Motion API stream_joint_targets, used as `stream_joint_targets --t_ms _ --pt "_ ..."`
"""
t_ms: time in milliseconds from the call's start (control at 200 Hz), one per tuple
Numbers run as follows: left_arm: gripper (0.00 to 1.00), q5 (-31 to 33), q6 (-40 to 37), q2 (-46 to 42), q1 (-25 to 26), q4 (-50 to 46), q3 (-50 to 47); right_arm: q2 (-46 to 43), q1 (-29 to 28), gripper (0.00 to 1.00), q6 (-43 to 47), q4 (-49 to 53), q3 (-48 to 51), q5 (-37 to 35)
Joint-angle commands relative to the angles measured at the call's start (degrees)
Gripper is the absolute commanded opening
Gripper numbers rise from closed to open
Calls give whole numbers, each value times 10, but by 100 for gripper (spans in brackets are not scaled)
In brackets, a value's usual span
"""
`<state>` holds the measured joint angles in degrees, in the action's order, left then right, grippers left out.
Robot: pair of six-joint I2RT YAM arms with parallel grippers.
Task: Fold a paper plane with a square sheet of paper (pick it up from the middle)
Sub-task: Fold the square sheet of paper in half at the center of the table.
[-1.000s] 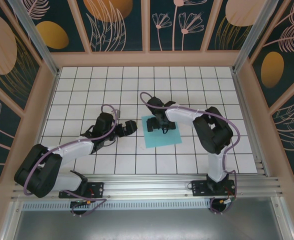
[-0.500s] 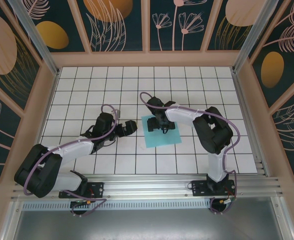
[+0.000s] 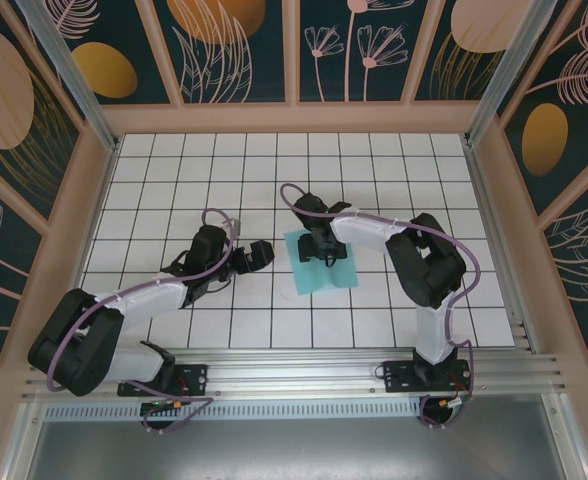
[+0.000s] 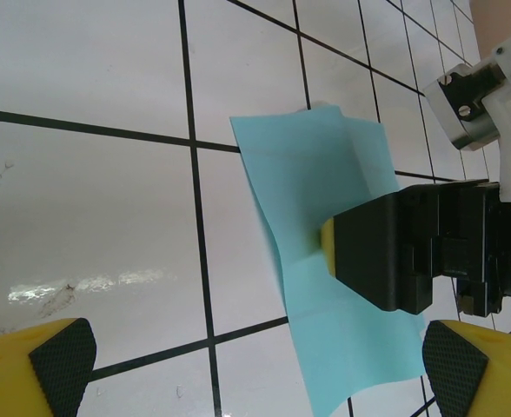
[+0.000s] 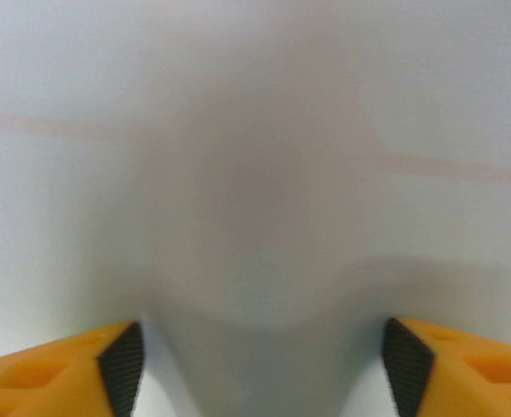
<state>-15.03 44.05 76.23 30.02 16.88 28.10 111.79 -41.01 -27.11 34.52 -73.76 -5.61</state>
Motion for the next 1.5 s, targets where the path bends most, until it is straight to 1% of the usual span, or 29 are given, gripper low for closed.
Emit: stream_joint_targets --t_ms 0,30,85,210,250,350,390,490,565,736,806,866,926,986,1096,1166,1196,1271,1361,1371,1401,1496 --pt "99 2 2 -14 2 -3 13 -10 -2 69 -14 13 2 11" --pt "99 4 2 -16 3 -3 13 -14 -2 69 -17 12 0 11" --pt "99 7 3 -19 3 -6 12 -21 -2 61 -20 13 -2 15" --pt "99 12 3 -22 4 -8 12 -43 -2 55 -34 5 -1 31" --pt "99 8 1 -23 3 -7 13 -53 -3 49 -38 -4 2 40" --pt "99 13 -1 -27 3 -12 16 -80 -3 48 -52 -25 11 45" --pt "99 18 -2 -30 3 -14 16 -89 -2 48 -57 -32 14 67" --pt "99 37 -1 -45 3 -19 15 -113 0 45 -71 -65 27 93" --pt "99 54 1 -59 3 -25 13 -124 3 40 -77 -89 37 125" --pt "99 76 2 -83 3 -34 11 -152 15 42 -107 -161 72 199" --pt "99 76 2 -88 3 -34 8 -163 22 42 -122 -197 96 221" --pt "99 73 2 -90 3 -33 6 -173 29 42 -137 -220 118 225" --pt "99 67 2 -91 3 -35 5 -185 37 43 -149 -246 146 223" --pt "99 68 6 -95 3 -40 5 -195 51 43 -167 -275 181 235" --pt "99 82 5 -120 3 -48 0 -228 75 43 -198 -342 260 243" --pt "99 93 13 -138 3 -45 -5 -242 92 44 -204 -384 302 280" --pt "99 96 19 -146 3 -42 -9 -243 94 44 -208 -384 313 286" --pt "99 98 29 -168 2 -26 -22 -255 94 46 -204 -366 328 259" --pt "99 101 34 -186 2 0 -42 -266 93 52 -186 -348 335 254" --pt "99 100 33 -188 2 3 -44 -265 106 52 -184 -344 335 253" --pt "99 99 30 -189 3 9 -47 -266 110 54 -176 -334 332 249" --pt "99 74 15 -188 2 48 -58 -266 110 60 -152 -297 319 230"
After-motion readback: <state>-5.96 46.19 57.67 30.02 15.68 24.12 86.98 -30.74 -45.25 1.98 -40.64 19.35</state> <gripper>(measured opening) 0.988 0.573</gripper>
